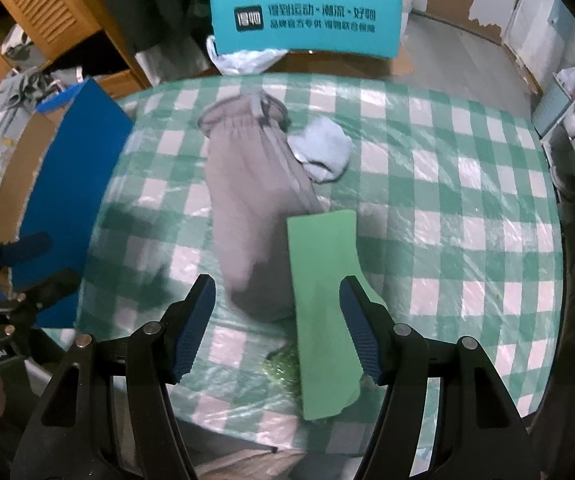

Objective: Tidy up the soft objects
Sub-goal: 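Move both tools back over the table toward the grey sock and green pad, then close the right tool on the green foam pad, then grasp the grey fuzzy sock cuff with the left tool while the right tool holds the pad, then lift the grey sock with the left tool while the right tool carries the green pad to the box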

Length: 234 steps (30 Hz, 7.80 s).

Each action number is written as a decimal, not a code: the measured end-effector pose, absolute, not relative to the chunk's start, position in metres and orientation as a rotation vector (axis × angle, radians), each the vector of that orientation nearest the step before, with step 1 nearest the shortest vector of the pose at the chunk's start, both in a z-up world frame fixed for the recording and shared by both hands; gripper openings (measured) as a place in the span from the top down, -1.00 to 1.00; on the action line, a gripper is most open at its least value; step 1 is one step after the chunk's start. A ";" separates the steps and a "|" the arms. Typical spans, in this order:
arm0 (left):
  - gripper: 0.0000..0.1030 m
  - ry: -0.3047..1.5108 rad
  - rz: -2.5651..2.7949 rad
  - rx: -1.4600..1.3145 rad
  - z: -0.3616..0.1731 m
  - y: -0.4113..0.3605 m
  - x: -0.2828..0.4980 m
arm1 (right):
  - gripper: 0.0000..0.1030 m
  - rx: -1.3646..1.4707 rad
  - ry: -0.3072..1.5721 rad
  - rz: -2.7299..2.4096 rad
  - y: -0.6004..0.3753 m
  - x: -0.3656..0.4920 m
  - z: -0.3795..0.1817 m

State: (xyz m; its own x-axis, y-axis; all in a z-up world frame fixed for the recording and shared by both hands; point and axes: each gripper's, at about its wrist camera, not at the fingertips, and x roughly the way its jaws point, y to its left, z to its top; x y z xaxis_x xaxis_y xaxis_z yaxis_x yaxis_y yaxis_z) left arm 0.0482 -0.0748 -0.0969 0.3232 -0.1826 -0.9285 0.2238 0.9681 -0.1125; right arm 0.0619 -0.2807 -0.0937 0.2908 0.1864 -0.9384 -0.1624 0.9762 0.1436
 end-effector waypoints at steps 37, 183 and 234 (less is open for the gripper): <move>-0.36 1.295 -0.292 0.093 -0.133 -0.109 0.059 | 0.84 0.009 1.316 0.148 -0.325 0.070 -0.155; 0.72 0.911 -0.175 0.122 -0.001 -0.041 0.011 | 0.90 0.123 1.010 0.437 -0.226 0.044 -0.006; 0.72 0.943 0.104 0.001 -0.027 0.133 0.012 | 0.90 0.020 1.123 0.667 -0.008 0.096 -0.022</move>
